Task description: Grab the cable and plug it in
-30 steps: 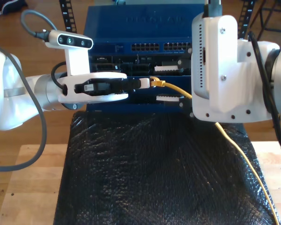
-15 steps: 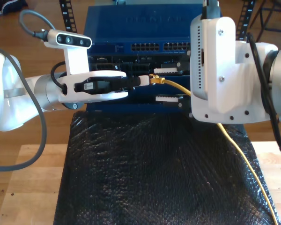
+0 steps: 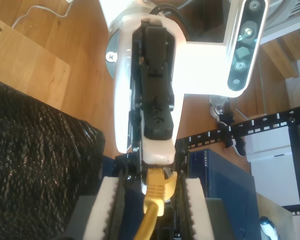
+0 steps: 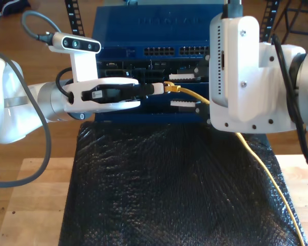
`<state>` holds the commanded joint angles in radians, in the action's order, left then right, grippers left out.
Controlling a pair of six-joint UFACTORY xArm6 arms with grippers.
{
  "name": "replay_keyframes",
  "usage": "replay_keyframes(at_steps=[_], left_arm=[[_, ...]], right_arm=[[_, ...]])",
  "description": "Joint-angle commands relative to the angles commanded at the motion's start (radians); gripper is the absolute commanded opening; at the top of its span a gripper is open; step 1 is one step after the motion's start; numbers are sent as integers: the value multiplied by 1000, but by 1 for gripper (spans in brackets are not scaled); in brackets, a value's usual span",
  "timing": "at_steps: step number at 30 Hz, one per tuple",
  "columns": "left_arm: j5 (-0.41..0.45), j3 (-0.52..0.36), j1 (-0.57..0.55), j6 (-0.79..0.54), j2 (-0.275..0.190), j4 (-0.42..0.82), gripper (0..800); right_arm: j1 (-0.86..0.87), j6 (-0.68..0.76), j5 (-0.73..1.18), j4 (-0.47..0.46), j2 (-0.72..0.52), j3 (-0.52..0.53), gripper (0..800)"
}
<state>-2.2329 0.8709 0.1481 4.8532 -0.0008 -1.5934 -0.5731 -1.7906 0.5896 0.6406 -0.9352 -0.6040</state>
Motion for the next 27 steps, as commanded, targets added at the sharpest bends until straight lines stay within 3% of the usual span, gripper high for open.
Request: replay_keyframes(at_steps=[27], left_arm=[[3, 5, -2, 0, 0, 3, 9]], right_arm=[[-3, 2, -2, 2, 2, -5, 252]])
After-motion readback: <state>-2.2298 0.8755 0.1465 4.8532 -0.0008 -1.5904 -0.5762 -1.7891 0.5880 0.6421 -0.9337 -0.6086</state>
